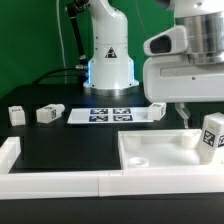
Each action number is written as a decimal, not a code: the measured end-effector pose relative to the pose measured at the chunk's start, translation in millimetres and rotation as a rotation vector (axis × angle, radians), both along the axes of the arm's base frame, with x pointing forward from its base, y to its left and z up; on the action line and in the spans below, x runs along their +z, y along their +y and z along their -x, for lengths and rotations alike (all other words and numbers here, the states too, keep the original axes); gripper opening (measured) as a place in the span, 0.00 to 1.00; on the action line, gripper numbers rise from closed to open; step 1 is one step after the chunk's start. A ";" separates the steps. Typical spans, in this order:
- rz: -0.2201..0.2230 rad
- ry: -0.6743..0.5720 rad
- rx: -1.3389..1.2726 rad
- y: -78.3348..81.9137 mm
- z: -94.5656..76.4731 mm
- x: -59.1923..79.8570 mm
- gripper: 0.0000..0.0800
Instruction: Assemble square table
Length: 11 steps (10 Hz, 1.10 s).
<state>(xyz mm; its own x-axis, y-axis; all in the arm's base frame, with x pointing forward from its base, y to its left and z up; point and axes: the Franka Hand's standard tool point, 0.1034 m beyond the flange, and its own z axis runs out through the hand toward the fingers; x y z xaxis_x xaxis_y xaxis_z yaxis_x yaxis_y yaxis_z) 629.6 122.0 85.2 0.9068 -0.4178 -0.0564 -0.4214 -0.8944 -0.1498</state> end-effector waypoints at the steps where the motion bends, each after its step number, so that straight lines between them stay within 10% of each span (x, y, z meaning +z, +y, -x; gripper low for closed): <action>1: 0.001 -0.008 0.062 -0.8 0.4 -2.1 0.80; 7: 0.108 -0.106 0.754 2.1 -2.6 -2.5 0.77; 11: 0.103 -0.088 0.597 -0.5 -2.5 -3.4 0.37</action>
Offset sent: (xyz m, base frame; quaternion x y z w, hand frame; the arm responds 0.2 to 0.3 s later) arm 0.0070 0.0055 0.0009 -0.1295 0.0661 -0.4431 0.8846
